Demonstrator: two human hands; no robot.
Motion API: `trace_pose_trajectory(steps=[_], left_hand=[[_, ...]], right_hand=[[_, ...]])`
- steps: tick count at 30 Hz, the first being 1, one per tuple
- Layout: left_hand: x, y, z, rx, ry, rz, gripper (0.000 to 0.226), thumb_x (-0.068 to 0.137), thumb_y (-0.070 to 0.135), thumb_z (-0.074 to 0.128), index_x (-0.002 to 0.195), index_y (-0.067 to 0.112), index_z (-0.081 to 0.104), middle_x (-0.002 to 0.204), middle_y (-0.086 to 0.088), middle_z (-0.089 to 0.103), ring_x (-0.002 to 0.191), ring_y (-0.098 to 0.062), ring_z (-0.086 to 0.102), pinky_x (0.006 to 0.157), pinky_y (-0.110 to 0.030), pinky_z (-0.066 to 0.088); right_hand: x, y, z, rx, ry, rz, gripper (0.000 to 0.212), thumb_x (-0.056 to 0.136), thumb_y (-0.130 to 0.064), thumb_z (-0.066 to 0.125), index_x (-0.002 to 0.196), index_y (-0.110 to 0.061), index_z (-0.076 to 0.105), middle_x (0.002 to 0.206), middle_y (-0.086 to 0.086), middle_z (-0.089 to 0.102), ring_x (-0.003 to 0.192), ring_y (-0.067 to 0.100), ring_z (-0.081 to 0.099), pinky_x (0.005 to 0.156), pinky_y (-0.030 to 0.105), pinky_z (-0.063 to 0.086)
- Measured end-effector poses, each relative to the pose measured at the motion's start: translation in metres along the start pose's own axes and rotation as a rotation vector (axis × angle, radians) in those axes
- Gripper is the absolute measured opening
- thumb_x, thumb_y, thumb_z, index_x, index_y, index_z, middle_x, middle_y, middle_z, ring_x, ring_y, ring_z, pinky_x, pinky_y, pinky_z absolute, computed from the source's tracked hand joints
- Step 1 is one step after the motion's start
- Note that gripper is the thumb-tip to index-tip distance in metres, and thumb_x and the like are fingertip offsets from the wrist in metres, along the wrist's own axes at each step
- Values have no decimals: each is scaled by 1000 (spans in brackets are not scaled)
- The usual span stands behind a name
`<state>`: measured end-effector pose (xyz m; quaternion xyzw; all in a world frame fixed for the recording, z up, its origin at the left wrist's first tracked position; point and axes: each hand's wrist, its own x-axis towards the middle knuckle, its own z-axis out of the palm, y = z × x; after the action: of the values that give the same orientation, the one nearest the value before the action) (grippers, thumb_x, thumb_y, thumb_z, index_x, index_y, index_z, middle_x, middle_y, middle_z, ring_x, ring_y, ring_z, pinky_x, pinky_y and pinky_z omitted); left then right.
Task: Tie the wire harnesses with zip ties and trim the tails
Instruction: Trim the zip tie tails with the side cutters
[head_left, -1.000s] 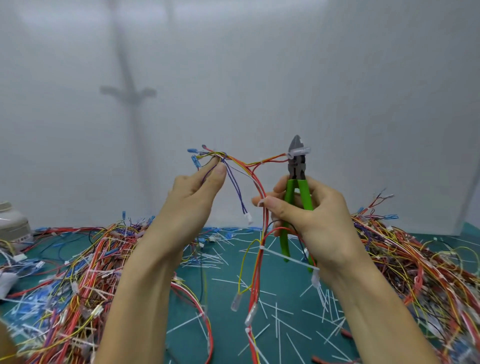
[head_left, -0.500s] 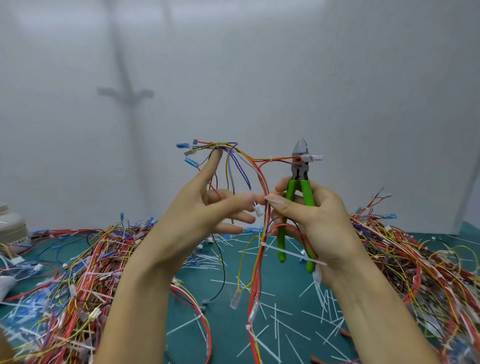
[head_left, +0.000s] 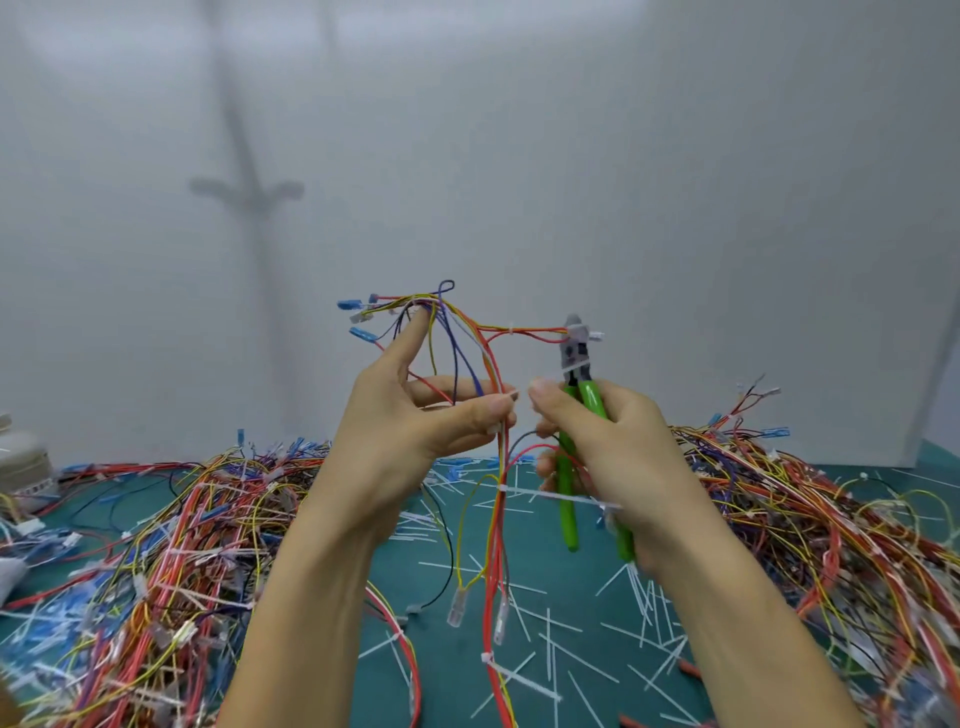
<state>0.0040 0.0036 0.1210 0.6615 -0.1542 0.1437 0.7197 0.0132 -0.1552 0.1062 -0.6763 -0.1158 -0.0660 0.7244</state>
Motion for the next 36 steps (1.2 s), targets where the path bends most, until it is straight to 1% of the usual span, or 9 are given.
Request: trace_pose_trajectory(steps=[3,6,8,10,13,17,22,27,36], left_hand=[[1,1,-4,-47,64,-12,116,61,7,80,156,22,17,83,-16,76,74,-25,74,66,-24,58],[3,0,-5,-66,108,-28,110,67,-2,79,156,21,19,81,-15,76,72,-23,74,65,-25,59],[4,-1,-5,-83,127,-40,112,66,-3,78,157,20,17,81,-15,76,71,-23,73,64,-25,59],[4,-1,-4,-96,134,-46,114,61,0,78,157,18,17,83,-16,76,71,-22,73,63,-26,59],[4,-1,-4,-85,125,-57,115,57,5,77,156,18,21,85,-15,76,73,-24,73,65,-27,59],[4,-2,-4,-84,125,-71,107,64,-2,75,155,20,23,86,-16,76,75,-25,74,66,-28,60],[4,-3,-4,-96,141,-81,97,76,-13,69,155,21,25,83,-16,76,73,-26,74,64,-26,59],[5,-2,-3,-107,154,-84,97,74,-14,70,154,19,26,78,-16,76,70,-24,74,62,-27,59],[4,0,-6,-157,142,-112,87,79,-14,66,152,17,31,82,-18,75,69,-24,73,61,-26,59]], right_hand=[[1,-5,-10,-290,-104,67,44,96,-49,49,85,-11,66,72,5,60,52,17,60,51,34,53],[-2,-9,-23,-573,-246,9,48,97,-54,39,85,-17,67,70,-2,60,56,14,62,57,35,53],[-5,-13,-29,-707,-341,-51,52,93,-59,37,86,-16,65,69,-4,59,60,12,62,67,41,54],[-6,-16,-31,-792,-367,-108,56,91,-62,36,87,-13,63,72,1,60,65,14,64,75,46,54],[-9,-20,-33,-910,-317,-207,50,92,-62,35,88,-21,64,78,3,64,73,18,63,74,42,50],[-11,-21,-31,-1025,-243,-296,49,84,-66,31,84,-25,59,74,-3,58,70,13,53,64,31,41],[-5,-13,-30,-1148,-160,-446,41,84,-68,27,85,-33,48,82,-10,52,77,14,49,63,33,32],[-1,-7,-27,-1168,-131,-538,37,85,-69,25,89,-37,44,82,-10,49,79,17,50,62,33,31],[-1,-3,-23,-1167,-115,-586,36,87,-68,25,86,-36,41,80,-9,50,76,19,49,61,34,36]])
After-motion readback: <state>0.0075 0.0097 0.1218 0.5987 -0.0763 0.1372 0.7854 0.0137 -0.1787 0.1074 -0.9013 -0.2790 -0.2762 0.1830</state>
